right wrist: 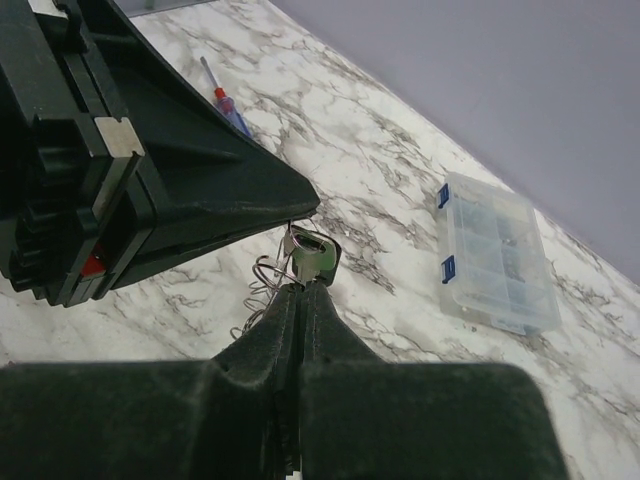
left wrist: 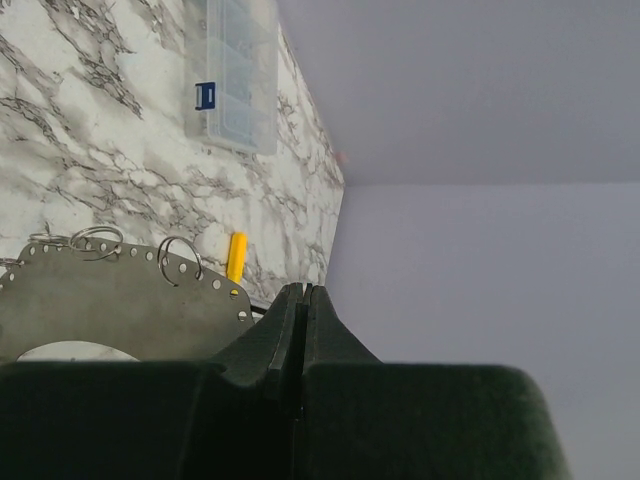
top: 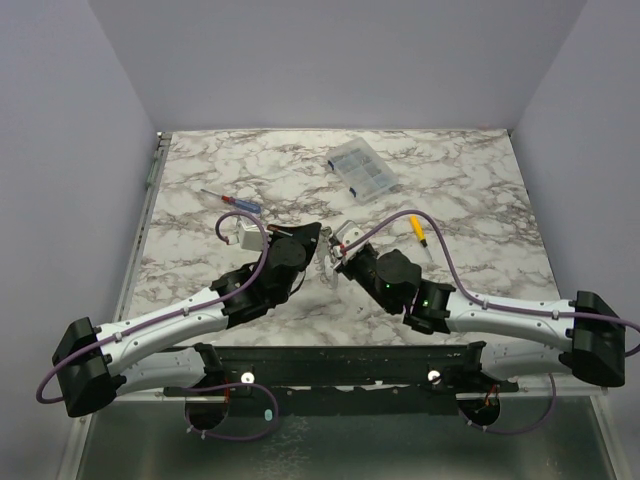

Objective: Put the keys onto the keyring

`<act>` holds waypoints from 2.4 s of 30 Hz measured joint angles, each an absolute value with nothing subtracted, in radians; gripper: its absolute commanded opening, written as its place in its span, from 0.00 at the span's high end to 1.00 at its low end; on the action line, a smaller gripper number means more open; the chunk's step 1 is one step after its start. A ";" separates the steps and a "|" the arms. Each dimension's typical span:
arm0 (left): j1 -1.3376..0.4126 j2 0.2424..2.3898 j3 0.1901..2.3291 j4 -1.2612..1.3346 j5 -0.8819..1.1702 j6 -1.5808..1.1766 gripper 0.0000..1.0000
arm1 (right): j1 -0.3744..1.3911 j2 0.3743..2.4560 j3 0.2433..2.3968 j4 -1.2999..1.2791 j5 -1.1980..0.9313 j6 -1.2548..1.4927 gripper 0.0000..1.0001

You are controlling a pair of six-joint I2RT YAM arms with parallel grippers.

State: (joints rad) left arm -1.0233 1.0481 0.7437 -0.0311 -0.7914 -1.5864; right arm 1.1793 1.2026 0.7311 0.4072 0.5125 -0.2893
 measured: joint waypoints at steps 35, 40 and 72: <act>-1.023 1.045 0.725 -0.023 -0.767 -1.597 1.00 | 1.156 1.243 0.751 0.417 0.553 -0.306 0.99; -1.023 1.045 0.725 -0.023 -0.767 -1.600 1.00 | 1.156 1.245 0.751 0.416 0.551 -0.306 0.99; -1.023 1.034 0.721 -0.023 -0.767 -1.596 1.00 | 1.156 1.270 0.755 0.410 0.548 -0.308 0.99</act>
State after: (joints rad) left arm -1.0233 1.0340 0.7208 -0.0235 -0.7666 -1.5963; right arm 1.1564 1.2701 0.7547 0.4095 0.5484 -0.3080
